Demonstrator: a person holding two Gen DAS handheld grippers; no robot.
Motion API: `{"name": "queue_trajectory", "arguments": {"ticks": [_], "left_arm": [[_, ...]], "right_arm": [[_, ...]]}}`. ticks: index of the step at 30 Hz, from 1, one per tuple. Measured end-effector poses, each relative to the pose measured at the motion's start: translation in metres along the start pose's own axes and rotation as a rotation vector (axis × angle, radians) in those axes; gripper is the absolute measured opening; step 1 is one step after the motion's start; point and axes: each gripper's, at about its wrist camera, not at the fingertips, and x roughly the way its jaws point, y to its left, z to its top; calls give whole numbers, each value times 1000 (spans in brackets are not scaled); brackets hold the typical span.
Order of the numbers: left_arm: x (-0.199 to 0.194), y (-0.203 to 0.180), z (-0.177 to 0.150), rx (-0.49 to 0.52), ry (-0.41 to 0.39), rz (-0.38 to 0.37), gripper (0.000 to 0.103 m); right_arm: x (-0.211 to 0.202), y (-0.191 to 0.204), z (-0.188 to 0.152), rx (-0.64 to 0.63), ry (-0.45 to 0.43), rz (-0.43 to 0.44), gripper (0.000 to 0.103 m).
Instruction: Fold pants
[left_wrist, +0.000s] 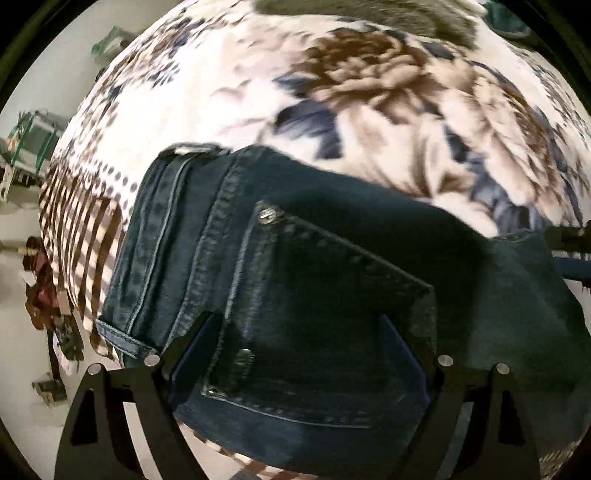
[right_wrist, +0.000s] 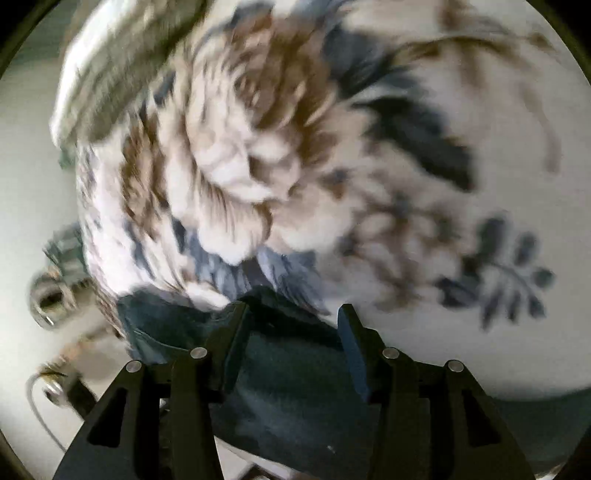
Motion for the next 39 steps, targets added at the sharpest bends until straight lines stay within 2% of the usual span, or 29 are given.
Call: {"name": "queue_trajectory", "arguments": {"ticks": [4, 8, 10, 11, 12, 13, 15, 18, 21, 26, 28, 29, 30, 31, 33, 36, 39], "left_arm": [[3, 6, 0, -7, 8, -6, 88], [4, 6, 0, -8, 14, -8, 88], [5, 6, -1, -12, 16, -10, 88], [6, 7, 0, -15, 19, -13, 88], [7, 8, 0, -14, 19, -12, 88], [8, 7, 0, -16, 7, -9, 88], [8, 7, -1, -14, 10, -12, 88], [9, 8, -3, -2, 4, -16, 88], [10, 10, -5, 6, 1, -18, 88], [11, 13, -8, 6, 15, -24, 88], [8, 17, -10, 4, 26, -30, 88], [6, 19, -12, 1, 31, -35, 88], [3, 23, -14, -3, 32, -45, 88], [0, 26, -16, -9, 36, -49, 88], [-5, 34, -22, -26, 41, -62, 88], [-12, 46, -33, -52, 50, -69, 88], [-13, 54, -43, -61, 50, -34, 88]], "right_arm": [[8, 20, 0, -105, 2, -65, 51], [-12, 34, -10, -226, -64, 6, 51], [-9, 38, -12, -266, -38, 27, 51], [-3, 41, -11, -278, -27, 25, 49], [3, 44, -12, -287, -11, 17, 26], [12, 46, -12, -302, 5, -6, 10], [18, 55, -12, -316, -15, -59, 8], [-2, 52, -11, -257, -99, -34, 7], [-13, 54, -17, -235, -162, -58, 6], [6, 46, -4, -166, -194, -139, 4], [-1, 25, 9, -63, -169, -91, 5], [-11, 18, 8, -31, -184, -51, 5], [-29, 9, 4, -5, -210, 2, 11], [-45, 2, -3, 4, -224, 18, 30], [-68, -9, -23, 20, -246, 29, 51], [-85, -35, -74, 105, -232, 61, 52], [-66, -58, -130, 254, -174, 70, 52]]}}
